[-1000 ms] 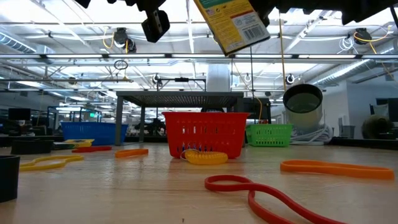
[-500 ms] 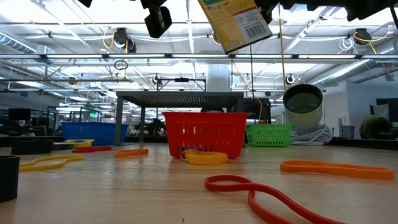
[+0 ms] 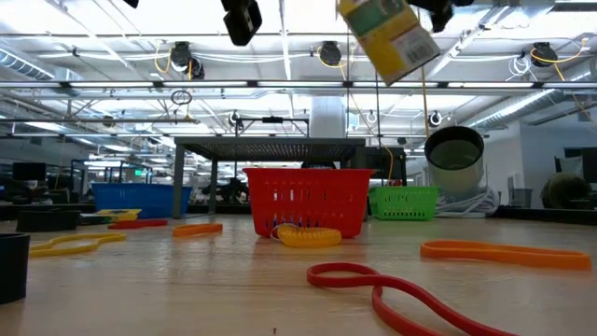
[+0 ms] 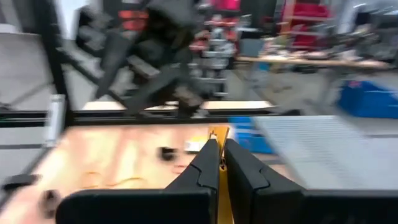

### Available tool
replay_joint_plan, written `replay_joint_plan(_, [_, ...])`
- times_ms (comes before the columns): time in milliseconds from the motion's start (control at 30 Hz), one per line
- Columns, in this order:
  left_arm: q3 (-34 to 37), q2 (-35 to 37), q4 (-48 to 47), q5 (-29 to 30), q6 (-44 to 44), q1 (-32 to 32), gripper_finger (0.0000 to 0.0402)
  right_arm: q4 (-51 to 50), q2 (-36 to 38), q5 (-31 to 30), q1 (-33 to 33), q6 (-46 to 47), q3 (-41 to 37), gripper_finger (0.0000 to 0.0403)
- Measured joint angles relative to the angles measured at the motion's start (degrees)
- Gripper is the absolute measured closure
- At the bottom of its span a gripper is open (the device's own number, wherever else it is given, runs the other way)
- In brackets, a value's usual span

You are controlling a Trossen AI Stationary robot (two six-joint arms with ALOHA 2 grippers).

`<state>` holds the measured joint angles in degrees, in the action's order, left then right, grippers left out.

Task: Pick & Place Office Desk Supplies
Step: Put the bottom left yellow crayon box into the green basket

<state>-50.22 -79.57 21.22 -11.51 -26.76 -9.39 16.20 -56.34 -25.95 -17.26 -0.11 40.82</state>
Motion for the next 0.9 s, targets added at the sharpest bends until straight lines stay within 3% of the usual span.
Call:
replay_joint_plan(200, [0.0, 0.0, -3.1, 0.0, 0.0, 0.0, 0.0252, -8.8, 9.5, -8.7, 0.6, -11.4, 0.0, 0.0402])
replay_joint_plan(500, [0.0, 0.0, -5.0, -0.1, 2.5, 0.0, 0.0252, -15.8, 12.8, -8.2, 11.2, -28.6, 0.0, 0.0402])
replay_joint_plan(667, [0.0, 0.0, -5.3, -0.5, 3.8, 1.1, 0.0252, -17.3, 10.7, 0.1, 21.3, -34.1, 0.0, 0.0402])
replay_joint_plan(900, [0.0, 0.0, -6.9, -0.6, 3.8, 3.5, 0.0252, -18.0, 5.9, 15.2, 34.7, -33.4, 0.0, 0.0402])
